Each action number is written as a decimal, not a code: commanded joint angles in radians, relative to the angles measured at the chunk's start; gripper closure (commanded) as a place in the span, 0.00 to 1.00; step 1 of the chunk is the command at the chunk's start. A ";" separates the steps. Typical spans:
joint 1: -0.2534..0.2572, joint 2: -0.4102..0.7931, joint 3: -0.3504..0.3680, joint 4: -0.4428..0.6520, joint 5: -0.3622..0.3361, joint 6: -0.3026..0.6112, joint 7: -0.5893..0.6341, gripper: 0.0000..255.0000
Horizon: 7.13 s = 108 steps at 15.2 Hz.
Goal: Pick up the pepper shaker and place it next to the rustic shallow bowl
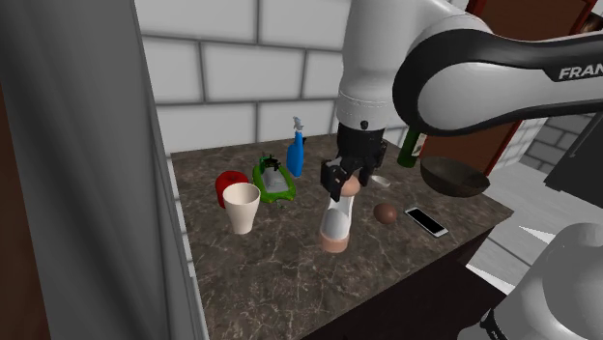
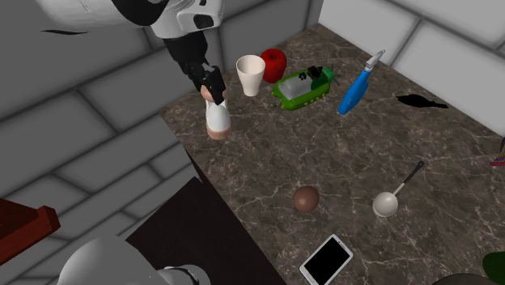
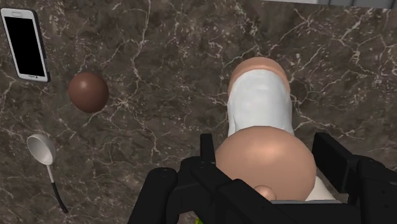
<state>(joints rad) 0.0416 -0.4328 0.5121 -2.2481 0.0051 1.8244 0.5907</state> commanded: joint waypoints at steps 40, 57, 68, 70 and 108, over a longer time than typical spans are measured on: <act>-0.036 -0.287 -0.315 0.105 -0.079 -0.359 -0.361 1.00; -0.117 -0.466 -0.697 -0.005 -0.331 -0.352 -0.757 1.00; -0.149 -0.414 -0.964 0.089 -0.489 -0.299 -1.013 1.00; -0.151 -0.412 -0.988 0.085 -0.501 -0.284 -1.028 1.00; -0.226 -0.485 -1.176 -0.431 -0.696 0.156 -0.929 1.00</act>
<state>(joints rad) -0.1821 -0.9203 -0.6568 -2.6672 -0.6830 1.9660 -0.3412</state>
